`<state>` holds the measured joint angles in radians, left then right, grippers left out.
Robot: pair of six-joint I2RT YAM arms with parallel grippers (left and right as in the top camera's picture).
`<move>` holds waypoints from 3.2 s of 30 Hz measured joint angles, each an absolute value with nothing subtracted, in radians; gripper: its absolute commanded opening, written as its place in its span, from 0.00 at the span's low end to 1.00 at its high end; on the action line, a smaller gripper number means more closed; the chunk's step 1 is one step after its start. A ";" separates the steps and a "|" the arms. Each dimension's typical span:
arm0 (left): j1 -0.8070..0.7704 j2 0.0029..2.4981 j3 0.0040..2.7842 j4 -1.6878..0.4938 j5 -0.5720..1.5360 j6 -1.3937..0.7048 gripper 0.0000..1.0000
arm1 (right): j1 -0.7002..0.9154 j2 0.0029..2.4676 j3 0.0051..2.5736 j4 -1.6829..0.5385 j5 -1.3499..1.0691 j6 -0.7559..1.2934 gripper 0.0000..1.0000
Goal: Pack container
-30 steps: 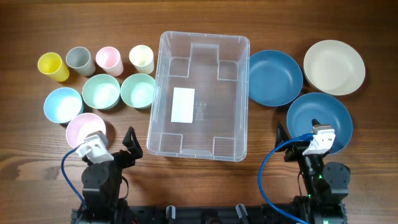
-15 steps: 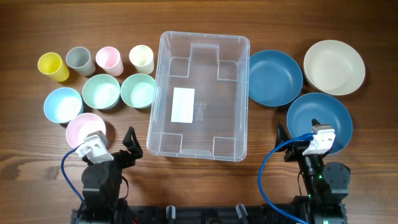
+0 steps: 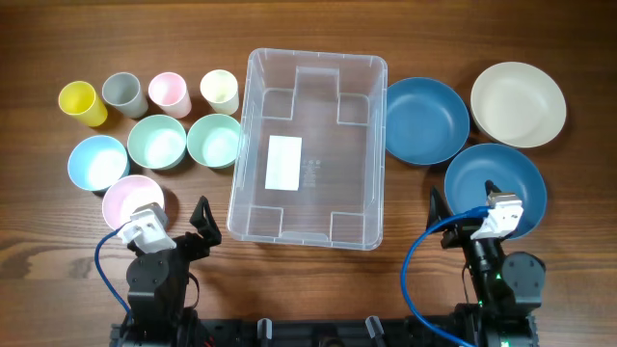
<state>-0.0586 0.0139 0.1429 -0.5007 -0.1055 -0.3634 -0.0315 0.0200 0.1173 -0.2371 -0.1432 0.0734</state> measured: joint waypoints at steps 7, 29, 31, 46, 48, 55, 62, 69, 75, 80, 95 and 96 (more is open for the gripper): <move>-0.059 0.014 0.143 -0.501 -0.105 -0.363 1.00 | -0.031 0.020 0.117 -0.141 -0.173 0.139 1.00; -0.059 0.012 0.142 -0.497 -0.105 -0.363 1.00 | -0.031 1.157 1.153 -0.761 -0.205 0.231 1.00; -0.059 0.012 0.142 -0.498 -0.105 -0.363 1.00 | -0.032 1.236 1.201 -0.776 -0.201 0.269 1.00; -0.059 0.012 0.142 -0.498 -0.105 -0.363 1.00 | -0.442 1.380 1.074 -0.984 0.039 0.632 1.00; -0.059 0.012 0.142 -0.498 -0.105 -0.363 1.00 | -0.489 1.380 1.003 -0.960 0.043 0.633 1.00; -0.059 0.012 0.142 -0.498 -0.105 -0.363 1.00 | -0.547 1.380 0.794 -0.798 0.023 0.643 0.85; -0.059 0.012 0.142 -0.498 -0.105 -0.363 1.00 | -0.547 1.380 0.670 -0.675 0.016 0.677 0.37; -0.059 0.012 0.142 -0.498 -0.105 -0.363 1.00 | -0.550 1.375 0.641 -0.684 0.003 0.707 0.04; -0.059 0.012 0.142 -0.498 -0.105 -0.363 1.00 | -0.551 1.307 0.642 -0.759 -0.007 0.707 0.04; -0.059 0.012 0.142 -0.498 -0.105 -0.363 1.00 | -0.551 1.168 0.657 -0.861 -0.052 0.706 0.04; -0.059 0.013 0.142 -0.498 -0.105 -0.363 1.00 | -0.050 1.014 1.199 -0.917 -0.242 0.595 0.04; -0.059 0.013 0.142 -0.497 -0.105 -0.363 1.00 | 0.037 1.056 1.237 -0.900 -0.208 0.589 0.04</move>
<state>-0.0586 0.0128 0.1417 -0.4973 -0.1051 -0.3634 0.0368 1.0561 1.2369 -0.9005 -0.2081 0.5888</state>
